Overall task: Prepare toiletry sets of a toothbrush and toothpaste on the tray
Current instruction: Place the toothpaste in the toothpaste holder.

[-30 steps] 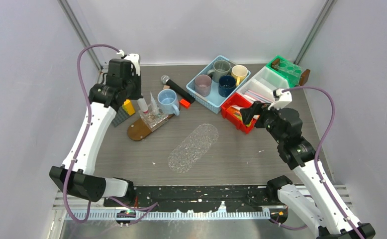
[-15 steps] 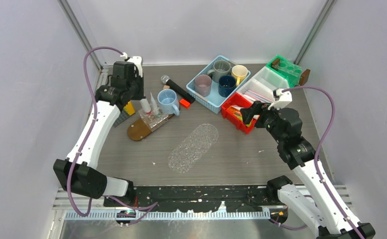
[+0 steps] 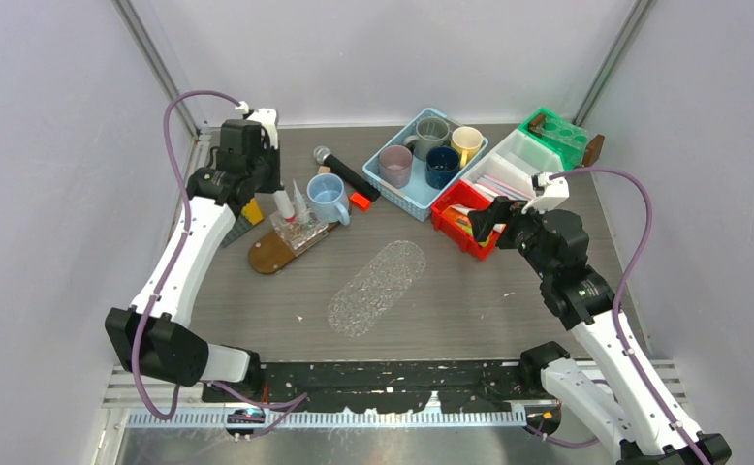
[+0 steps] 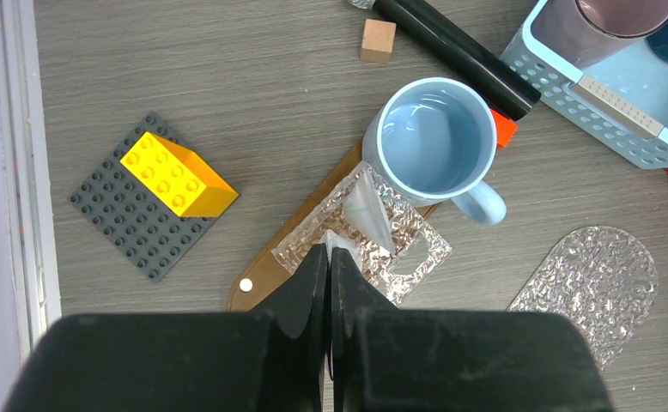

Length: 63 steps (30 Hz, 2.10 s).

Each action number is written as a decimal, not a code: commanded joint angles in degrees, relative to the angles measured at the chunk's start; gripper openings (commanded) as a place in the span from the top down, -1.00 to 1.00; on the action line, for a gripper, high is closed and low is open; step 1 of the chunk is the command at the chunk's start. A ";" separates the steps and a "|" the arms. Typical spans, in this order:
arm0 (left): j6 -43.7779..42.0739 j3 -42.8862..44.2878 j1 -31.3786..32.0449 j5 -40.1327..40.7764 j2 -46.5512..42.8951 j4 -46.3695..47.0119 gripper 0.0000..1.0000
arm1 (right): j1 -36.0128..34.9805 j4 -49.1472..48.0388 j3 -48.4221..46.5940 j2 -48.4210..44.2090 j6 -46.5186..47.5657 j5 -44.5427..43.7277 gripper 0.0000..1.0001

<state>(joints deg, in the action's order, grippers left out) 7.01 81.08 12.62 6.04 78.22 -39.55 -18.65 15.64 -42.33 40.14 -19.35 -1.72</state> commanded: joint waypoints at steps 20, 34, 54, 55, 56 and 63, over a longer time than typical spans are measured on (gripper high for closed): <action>-2.16 2.92 -0.40 3.31 -1.96 -0.13 1.00 | -0.15 -1.66 -0.61 0.03 0.88 -0.85 -0.76; -2.07 1.37 -0.41 3.18 -2.71 2.43 1.00 | -0.11 -2.12 -0.41 0.22 0.81 -0.67 -0.76; -1.39 -1.76 -0.36 -0.56 -4.79 5.53 1.00 | -0.14 -2.28 -0.04 0.07 0.67 -0.42 -0.76; -1.52 -1.40 -0.40 -0.38 -4.76 5.41 1.00 | -0.15 -2.28 -0.04 0.09 0.67 -0.40 -0.76; -1.69 -0.99 -0.40 -0.34 -4.71 5.40 1.00 | -0.15 -2.28 0.01 0.06 0.65 -0.46 -0.76; -2.07 -1.57 -0.41 0.33 -4.66 5.40 1.00 | -0.15 -2.33 0.08 -0.13 0.64 -0.48 -0.76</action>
<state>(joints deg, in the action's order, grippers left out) 5.52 78.46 12.60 6.37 75.40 -37.91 -18.65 15.49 -42.30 40.51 -19.35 -1.87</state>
